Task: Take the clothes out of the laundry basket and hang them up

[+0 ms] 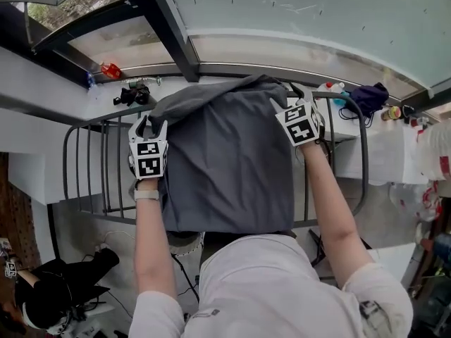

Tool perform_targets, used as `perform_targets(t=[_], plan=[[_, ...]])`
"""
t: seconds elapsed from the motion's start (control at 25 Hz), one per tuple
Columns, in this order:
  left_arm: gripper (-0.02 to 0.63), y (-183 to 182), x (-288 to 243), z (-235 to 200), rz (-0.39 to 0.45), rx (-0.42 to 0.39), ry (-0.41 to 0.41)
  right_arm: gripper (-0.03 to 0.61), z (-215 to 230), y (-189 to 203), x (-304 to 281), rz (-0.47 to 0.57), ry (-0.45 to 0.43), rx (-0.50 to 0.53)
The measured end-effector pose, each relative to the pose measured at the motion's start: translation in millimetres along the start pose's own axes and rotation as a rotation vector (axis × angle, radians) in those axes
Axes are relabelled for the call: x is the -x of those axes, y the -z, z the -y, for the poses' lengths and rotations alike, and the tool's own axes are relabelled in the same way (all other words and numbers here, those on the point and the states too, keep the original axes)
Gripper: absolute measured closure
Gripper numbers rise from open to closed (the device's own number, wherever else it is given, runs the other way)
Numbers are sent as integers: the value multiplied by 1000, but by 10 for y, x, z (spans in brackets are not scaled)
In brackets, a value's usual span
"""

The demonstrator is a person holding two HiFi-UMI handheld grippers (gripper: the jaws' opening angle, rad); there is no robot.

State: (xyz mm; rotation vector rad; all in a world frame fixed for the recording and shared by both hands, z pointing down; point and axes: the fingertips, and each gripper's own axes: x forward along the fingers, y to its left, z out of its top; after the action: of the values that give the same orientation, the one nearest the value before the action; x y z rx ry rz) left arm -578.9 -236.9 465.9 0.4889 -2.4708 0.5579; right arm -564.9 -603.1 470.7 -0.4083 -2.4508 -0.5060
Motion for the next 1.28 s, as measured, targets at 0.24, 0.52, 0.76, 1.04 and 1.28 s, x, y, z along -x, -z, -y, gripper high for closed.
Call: perform_targets(t=[0.24,0.52,0.76,1.04,1.28], plan=[[344,75,576,6,71,127,-32,305,-456,-162,216,85,-86,-7],[344,492,1528,-128,115,243,-114,306,-1512,-499,506,226,-251,57],[344,1197,2611,-233,129,296,-232,307,-2522,-750,1021,330,-393,112],[344,2192,4042,-158,162,426,-343,307,-3512,-776,1765,407,-494,76],[344,3182,5258,-67,168,544,-466,307,-4586,-564,2324,403,-591,140]])
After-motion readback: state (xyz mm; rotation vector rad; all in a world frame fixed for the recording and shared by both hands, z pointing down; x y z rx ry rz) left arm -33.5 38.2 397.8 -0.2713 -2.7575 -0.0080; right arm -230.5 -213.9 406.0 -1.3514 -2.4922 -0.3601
